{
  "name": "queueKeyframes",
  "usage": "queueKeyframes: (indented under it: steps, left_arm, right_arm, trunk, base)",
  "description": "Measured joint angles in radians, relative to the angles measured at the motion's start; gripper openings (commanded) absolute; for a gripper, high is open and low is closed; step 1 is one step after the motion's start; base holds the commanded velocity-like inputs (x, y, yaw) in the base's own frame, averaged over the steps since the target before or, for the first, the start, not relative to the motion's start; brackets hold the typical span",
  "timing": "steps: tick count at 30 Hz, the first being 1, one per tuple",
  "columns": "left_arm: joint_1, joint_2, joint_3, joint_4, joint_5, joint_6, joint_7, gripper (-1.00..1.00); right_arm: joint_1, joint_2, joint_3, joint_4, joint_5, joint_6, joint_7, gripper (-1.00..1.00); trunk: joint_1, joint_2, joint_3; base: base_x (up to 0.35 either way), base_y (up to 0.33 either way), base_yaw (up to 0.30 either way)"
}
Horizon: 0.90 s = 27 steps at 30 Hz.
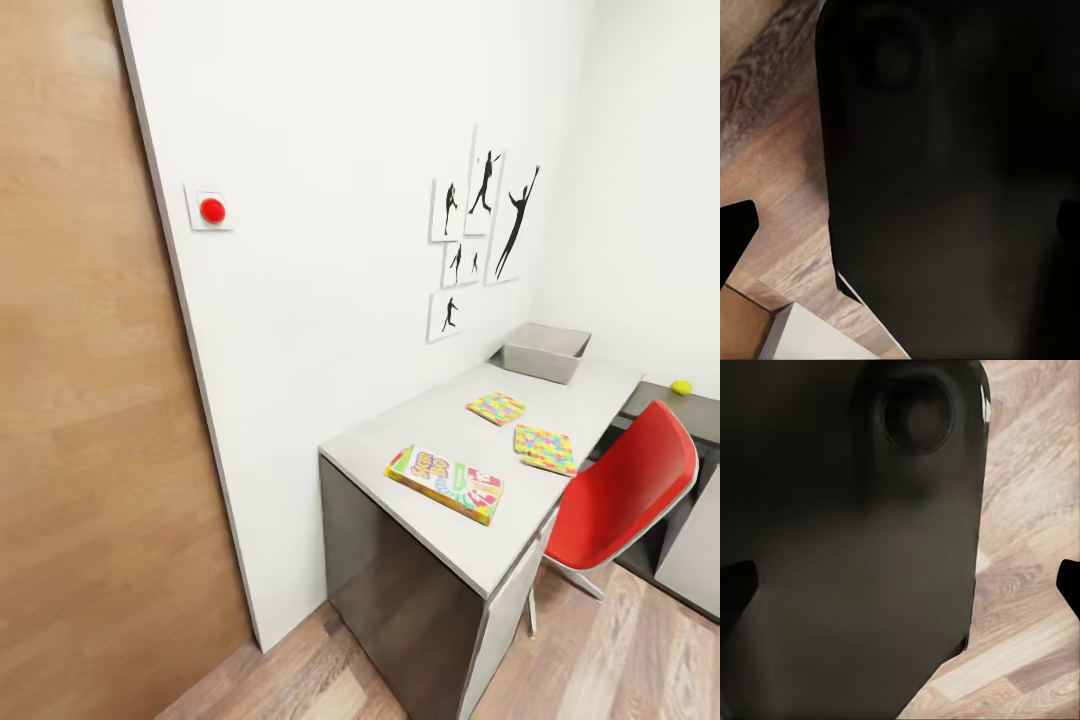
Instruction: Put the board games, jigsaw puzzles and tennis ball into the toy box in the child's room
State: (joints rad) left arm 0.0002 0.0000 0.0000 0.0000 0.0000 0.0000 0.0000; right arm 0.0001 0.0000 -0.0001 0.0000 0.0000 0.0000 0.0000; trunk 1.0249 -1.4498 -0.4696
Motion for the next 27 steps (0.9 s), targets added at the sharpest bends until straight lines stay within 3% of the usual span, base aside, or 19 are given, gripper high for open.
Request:
queueKeyframes:
  steps: [4,13,18,27]
  left_arm:
    - [-0.013,-0.020,-0.003,-0.006,-0.004,-0.001,0.000,1.00]
    - [-0.015,-0.023,-0.004,-0.008,-0.005,-0.005,0.000,1.00]
    - [-0.015,-0.023,-0.005,-0.009,-0.005,-0.006,0.000,1.00]
    - [-0.015,-0.023,-0.006,-0.009,-0.007,-0.019,0.000,1.00]
  right_arm:
    - [0.000,0.022,-0.001,0.001,-0.004,-0.002,-0.005,1.00]
    - [0.000,0.038,-0.006,0.001,-0.003,-0.004,-0.005,1.00]
    - [0.000,0.041,-0.006,0.001,-0.003,-0.004,-0.006,1.00]
    - [0.000,0.037,-0.008,0.001,-0.007,-0.002,-0.006,1.00]
  trunk:
    - [0.000,0.000,0.000]
    - [0.000,0.000,0.000]
    - [-0.019,0.035,0.016]
    - [-0.053,0.098,0.044]
  base:
    - [0.000,0.000,0.000]
    - [0.000,0.000,0.000]
    - [0.000,0.000,-0.041]
    - [0.000,0.000,-0.240]
